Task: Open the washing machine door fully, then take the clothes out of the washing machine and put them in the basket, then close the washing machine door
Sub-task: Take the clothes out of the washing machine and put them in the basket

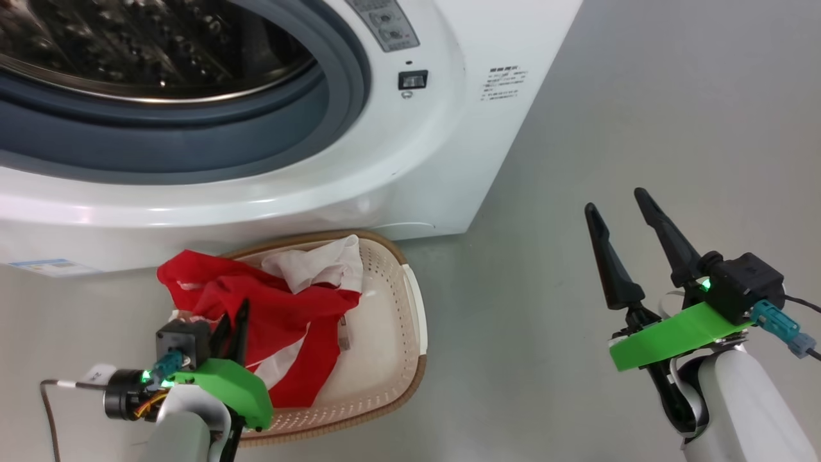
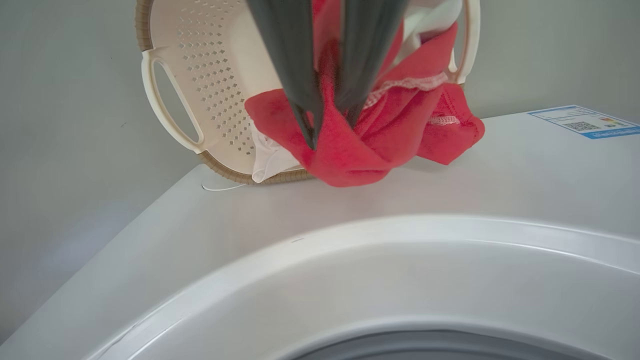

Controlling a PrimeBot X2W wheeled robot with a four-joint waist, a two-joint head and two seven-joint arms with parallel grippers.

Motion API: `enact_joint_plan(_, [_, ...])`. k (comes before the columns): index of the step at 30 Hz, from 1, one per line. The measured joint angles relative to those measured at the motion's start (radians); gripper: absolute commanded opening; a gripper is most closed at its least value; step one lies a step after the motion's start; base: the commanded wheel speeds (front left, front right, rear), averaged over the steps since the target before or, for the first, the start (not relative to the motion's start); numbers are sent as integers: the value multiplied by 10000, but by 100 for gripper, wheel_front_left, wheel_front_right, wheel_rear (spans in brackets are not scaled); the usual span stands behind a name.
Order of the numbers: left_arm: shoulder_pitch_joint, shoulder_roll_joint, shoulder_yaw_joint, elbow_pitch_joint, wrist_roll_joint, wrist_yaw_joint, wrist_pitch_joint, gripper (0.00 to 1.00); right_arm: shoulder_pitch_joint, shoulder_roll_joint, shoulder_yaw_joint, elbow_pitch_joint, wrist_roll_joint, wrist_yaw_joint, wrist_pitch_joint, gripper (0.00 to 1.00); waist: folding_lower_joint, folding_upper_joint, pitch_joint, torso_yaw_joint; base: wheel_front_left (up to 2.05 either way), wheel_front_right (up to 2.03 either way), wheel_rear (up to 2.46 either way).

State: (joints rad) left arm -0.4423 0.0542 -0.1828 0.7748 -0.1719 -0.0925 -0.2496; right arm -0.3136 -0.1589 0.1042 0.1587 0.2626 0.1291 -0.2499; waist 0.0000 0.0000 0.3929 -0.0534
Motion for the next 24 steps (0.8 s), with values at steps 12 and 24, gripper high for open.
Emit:
enact_joint_plan(12, [-1179, -54, 115, 2399, 46, -188, 0, 0, -448, 146, 274, -15, -2, 0, 0, 100, 0, 0, 750, -382, 0, 0, 0])
enact_joint_plan(24, [-2671, 98, -88, 4161, 119, -278, 0, 0, -1053, 245, 529, -35, -46, 0, 0, 100, 0, 1, 1651, -629, 0, 0, 0])
